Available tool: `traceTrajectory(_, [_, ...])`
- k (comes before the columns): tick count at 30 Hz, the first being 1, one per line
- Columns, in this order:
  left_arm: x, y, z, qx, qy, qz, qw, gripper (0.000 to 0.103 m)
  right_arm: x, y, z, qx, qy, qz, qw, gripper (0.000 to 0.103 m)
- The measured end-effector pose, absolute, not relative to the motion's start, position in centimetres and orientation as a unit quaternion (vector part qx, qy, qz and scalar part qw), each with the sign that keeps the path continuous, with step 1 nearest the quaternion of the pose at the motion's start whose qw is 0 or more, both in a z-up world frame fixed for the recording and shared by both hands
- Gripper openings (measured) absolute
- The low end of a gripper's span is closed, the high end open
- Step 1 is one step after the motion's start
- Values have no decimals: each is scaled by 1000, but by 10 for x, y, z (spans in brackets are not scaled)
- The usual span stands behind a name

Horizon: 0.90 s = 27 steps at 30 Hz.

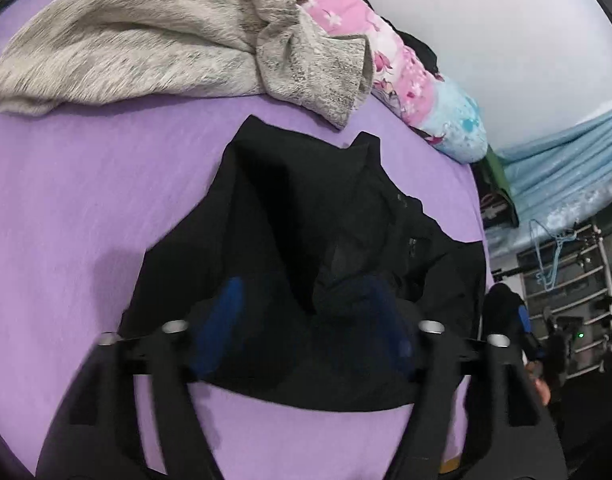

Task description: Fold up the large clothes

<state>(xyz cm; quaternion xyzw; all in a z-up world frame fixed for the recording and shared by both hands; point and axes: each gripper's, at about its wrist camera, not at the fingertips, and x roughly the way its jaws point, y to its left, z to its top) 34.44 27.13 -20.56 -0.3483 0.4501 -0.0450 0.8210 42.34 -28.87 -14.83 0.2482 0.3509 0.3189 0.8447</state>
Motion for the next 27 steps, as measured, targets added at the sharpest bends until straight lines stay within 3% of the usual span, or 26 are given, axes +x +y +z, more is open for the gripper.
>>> traceTrajectory(2, [336, 270, -210, -348, 449, -47, 822, 79, 424, -264, -136, 217, 360, 327, 847, 83])
traceTrajectory(4, [329, 267, -211, -317, 445, -30, 837, 86, 425, -241, -126, 193, 367, 337, 845, 86])
traceTrajectory(10, [325, 271, -225, -269, 445, -24, 854, 86, 431, -133, -109, 63, 406, 362, 837, 92])
traceTrajectory(16, [328, 283, -239, -254, 465, -18, 848, 86, 449, 3, -127, -67, 457, 383, 800, 92])
traceTrajectory(27, [324, 314, -242, -201, 475, 6, 857, 86, 466, 131, -184, -127, 505, 373, 768, 92])
